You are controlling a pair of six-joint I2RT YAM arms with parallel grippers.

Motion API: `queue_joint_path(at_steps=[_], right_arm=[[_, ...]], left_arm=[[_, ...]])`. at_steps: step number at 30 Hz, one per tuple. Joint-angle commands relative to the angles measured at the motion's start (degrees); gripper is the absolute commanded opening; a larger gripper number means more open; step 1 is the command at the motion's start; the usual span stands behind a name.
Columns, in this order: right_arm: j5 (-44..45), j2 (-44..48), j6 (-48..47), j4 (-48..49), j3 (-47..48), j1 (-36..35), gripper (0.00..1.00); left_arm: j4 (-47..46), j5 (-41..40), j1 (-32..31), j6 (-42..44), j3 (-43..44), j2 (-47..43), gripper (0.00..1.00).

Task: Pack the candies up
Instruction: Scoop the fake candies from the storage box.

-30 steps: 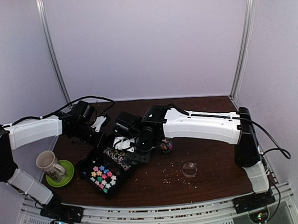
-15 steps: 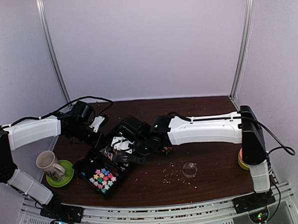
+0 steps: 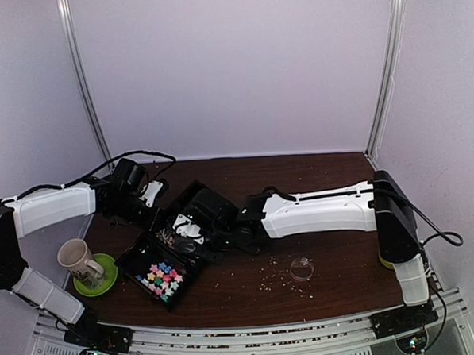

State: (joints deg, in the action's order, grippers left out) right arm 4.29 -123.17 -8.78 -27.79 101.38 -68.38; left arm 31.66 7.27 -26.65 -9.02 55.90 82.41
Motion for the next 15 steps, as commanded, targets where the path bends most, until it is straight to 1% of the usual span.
queue_joint_path(at_steps=[1, 6, 12, 13, 15], right_arm=[[-0.1, -4.2, 7.1, 9.2, -1.9, -1.0, 0.0], [3.1, -2.6, 13.2, 13.9, -5.0, -0.9, 0.0], [1.2, 1.4, 16.8, 23.7, -12.4, -0.1, 0.0], [1.6, 1.4, 17.2, 23.5, -12.2, 0.1, 0.0], [5.6, 0.9, 18.7, 21.4, -11.1, 0.2, 0.0]], left_arm=[[-12.9, 15.7, -2.2, -5.8, 2.9, -4.3, 0.0], [-12.9, 15.2, -2.0, -6.1, 2.7, -4.7, 0.0], [-13.2, 15.5, -1.5, -6.4, 2.5, -4.9, 0.0], [-13.2, 15.5, -1.5, -6.5, 2.5, -4.9, 0.0], [-13.2, 15.2, -1.4, -6.6, 2.4, -4.9, 0.0]])
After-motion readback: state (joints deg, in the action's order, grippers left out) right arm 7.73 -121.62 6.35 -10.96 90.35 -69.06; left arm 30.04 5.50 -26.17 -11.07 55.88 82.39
